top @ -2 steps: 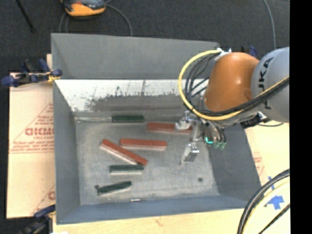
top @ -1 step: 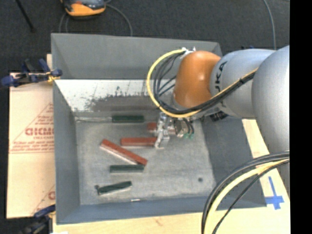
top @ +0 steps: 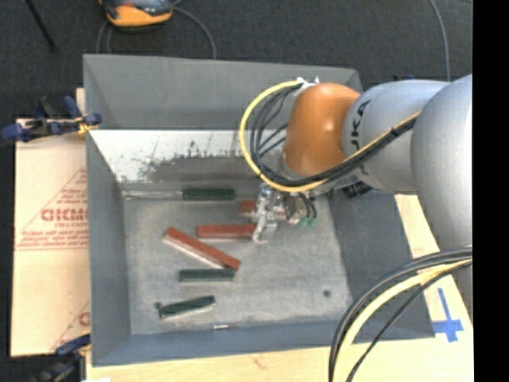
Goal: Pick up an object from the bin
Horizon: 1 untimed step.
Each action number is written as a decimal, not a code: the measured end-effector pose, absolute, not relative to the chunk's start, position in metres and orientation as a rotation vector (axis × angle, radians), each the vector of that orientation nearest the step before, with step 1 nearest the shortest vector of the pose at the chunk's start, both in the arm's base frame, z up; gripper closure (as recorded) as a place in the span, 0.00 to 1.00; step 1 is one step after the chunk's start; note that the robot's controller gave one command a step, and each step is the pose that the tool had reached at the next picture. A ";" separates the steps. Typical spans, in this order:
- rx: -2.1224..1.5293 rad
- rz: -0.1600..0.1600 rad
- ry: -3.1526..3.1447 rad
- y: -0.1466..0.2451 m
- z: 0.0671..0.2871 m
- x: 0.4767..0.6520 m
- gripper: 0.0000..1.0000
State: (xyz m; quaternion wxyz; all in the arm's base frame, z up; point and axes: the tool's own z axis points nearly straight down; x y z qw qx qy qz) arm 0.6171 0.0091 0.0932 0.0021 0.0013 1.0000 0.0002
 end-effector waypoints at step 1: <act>0.013 0.001 3.128 0.010 0.264 0.628 1.00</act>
Offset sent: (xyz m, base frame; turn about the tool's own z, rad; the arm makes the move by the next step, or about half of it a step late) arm 0.0000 0.0000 0.0000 0.0000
